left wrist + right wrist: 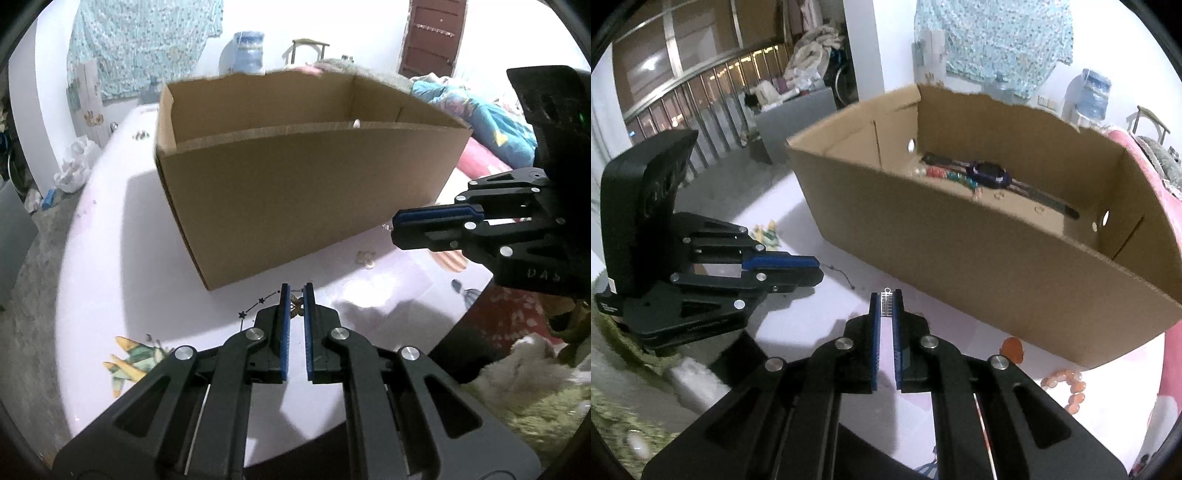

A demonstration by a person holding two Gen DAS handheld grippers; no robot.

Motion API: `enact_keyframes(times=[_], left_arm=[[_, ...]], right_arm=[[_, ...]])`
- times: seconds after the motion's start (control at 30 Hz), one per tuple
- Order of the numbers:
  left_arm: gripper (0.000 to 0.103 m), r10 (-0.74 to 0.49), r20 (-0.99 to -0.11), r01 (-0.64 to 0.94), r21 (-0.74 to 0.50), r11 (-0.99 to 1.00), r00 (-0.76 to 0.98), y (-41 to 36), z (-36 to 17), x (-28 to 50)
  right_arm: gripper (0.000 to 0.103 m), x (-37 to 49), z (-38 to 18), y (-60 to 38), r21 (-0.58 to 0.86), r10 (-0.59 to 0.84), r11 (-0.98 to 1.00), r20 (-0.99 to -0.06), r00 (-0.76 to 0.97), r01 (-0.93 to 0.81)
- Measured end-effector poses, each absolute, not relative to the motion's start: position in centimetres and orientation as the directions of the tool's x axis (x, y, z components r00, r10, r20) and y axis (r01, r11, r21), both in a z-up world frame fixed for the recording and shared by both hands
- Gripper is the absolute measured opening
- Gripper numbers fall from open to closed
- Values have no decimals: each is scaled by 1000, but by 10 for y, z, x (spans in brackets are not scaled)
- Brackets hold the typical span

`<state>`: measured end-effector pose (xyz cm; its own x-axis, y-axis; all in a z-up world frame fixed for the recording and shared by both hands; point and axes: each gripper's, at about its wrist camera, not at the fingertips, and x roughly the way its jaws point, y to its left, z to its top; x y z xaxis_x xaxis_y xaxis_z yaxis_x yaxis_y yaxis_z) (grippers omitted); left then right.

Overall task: Organize jewelry
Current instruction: 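Lift the gold charm with the left tool and carry it over the box, then open the left tool over the box to drop the gold charm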

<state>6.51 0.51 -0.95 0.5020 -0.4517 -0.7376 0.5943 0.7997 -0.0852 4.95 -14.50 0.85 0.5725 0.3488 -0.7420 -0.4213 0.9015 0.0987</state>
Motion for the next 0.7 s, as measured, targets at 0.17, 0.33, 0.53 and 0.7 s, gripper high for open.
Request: enact_keyframes(times=[0.17,0.33,0.53,0.7], left_arm=[[6,-524,-661,622,-109,775,537,12,38,50],[6,-596,-564,652,-128,747,572,11,87,56],[6,-551,-599,626,-104,773,581,-19,90,107],[6,-470,-736,565,-145,812,487,-38,62,161]], right_arm=[[6,37,47,-149,112,399,887,-676,620,-449],[6,42,83,-163,137,442,881,-584,681,-453],[6,91,86,-196,207,439,894,-587,680,-398],[6,153,61,-216,286,420,906,-698,580,-312]])
